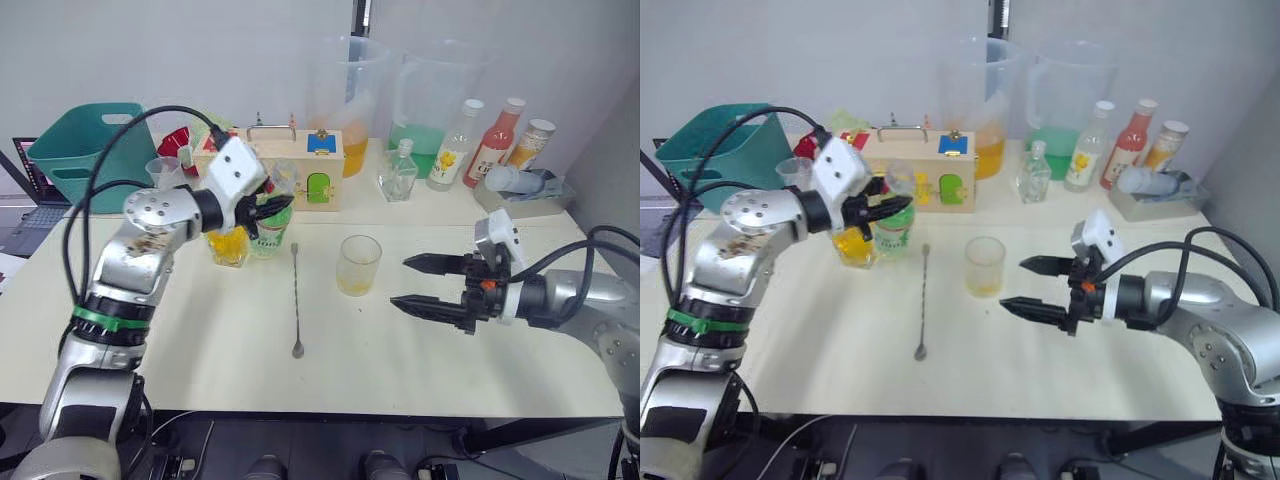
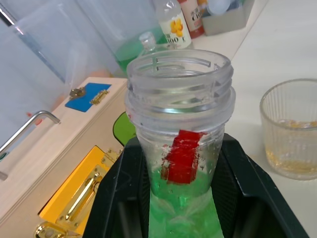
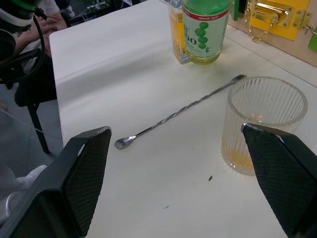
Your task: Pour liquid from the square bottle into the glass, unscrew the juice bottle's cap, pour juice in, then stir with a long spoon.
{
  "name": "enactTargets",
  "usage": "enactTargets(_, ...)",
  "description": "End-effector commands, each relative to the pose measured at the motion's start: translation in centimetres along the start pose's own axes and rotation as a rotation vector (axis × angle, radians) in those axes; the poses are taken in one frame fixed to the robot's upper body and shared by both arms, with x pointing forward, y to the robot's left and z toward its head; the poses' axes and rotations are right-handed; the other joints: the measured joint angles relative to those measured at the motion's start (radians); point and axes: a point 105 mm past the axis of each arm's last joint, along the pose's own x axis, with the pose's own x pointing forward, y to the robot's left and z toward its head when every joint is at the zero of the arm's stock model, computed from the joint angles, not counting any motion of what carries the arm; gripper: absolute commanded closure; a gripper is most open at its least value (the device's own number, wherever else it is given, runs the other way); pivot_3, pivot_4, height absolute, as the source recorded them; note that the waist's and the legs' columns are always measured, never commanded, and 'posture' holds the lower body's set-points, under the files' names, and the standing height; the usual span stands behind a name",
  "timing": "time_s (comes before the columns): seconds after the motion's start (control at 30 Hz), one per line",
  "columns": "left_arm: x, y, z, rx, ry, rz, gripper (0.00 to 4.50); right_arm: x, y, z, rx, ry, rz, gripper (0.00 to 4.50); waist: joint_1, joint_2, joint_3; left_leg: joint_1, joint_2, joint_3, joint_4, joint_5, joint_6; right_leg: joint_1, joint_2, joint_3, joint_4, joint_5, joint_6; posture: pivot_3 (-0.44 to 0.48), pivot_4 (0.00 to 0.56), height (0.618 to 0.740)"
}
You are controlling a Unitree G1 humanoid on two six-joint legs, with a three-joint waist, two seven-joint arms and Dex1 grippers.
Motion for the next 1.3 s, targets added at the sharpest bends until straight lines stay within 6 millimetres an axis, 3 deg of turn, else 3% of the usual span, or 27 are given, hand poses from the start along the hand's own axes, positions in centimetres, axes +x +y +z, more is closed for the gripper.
enactTargets(0.03, 0.7, 1.0, 3.5, 0.116, -0.126, 0.034, 3.32, -0.6, 0.5, 1.0, -0.036, -0.023, -0.046, 0.04, 0.0, 0.0, 0.0, -0.001, 0.0, 0.0, 0.001, 0.0, 0.0, 0.0, 0.0, 0.0, 0.0, 0.0, 0.0, 0.0, 0.15, 0.74)
enactTargets(0.3, 3.5, 0.6, 3.4, 0.192, -0.211, 0.028, 3.32, -1.5, 0.5, 1.1, -0.039, -0.039, -0.174, 0.04, -0.004, 0.0, 0.0, 0.0, 0.0, 0.0, 0.001, 0.0, 0.0, 0.0, 0.0, 0.0, 0.0, 0.0, 0.0, 0.0, 0.15, 0.74)
enactTargets(0.43, 4.8, 0.8, 3.6, 0.337, -0.239, 0.132, 3.32, -2.0, 0.4, 1.1, -0.034, -0.052, -0.223, 0.04, -0.002, 0.0, 0.0, 0.0, 0.0, 0.0, 0.001, 0.0, 0.0, 0.0, 0.0, 0.0, 0.0, 0.0, 0.0, 0.0, 0.15, 0.74)
enactTargets(0.57, 5.7, -0.4, 3.7, 0.38, -0.289, 0.151, 3.32, -1.8, 0.7, 1.2, -0.033, -0.055, -0.218, 0.04, 0.0, -0.001, 0.0, -0.001, 0.0, 0.0, 0.002, 0.0, 0.0, 0.0, 0.0, 0.0, 0.0, 0.001, 0.001, 0.0, 0.15, 0.74)
enactTargets(0.9, 6.0, -2.8, 2.9, 0.595, -0.367, 0.154, 3.32, -1.8, 0.7, 1.2, -0.045, -0.046, -0.232, 0.04, 0.0, -0.001, 0.0, -0.001, -0.001, 0.0, 0.002, 0.0, 0.0, 0.0, -0.001, 0.0, 0.0, 0.001, 0.002, 0.0, 0.15, 0.74)
enactTargets(1.3, 6.2, -3.3, 1.4, 0.805, -0.324, 0.173, 3.32, -1.5, 0.9, 1.3, -0.054, -0.054, -0.242, 0.04, 0.0, -0.001, 0.0, -0.001, -0.001, 0.0, 0.002, 0.0, 0.0, 0.001, -0.001, 0.0, 0.001, 0.001, 0.002, 0.0, 0.15, 0.74)
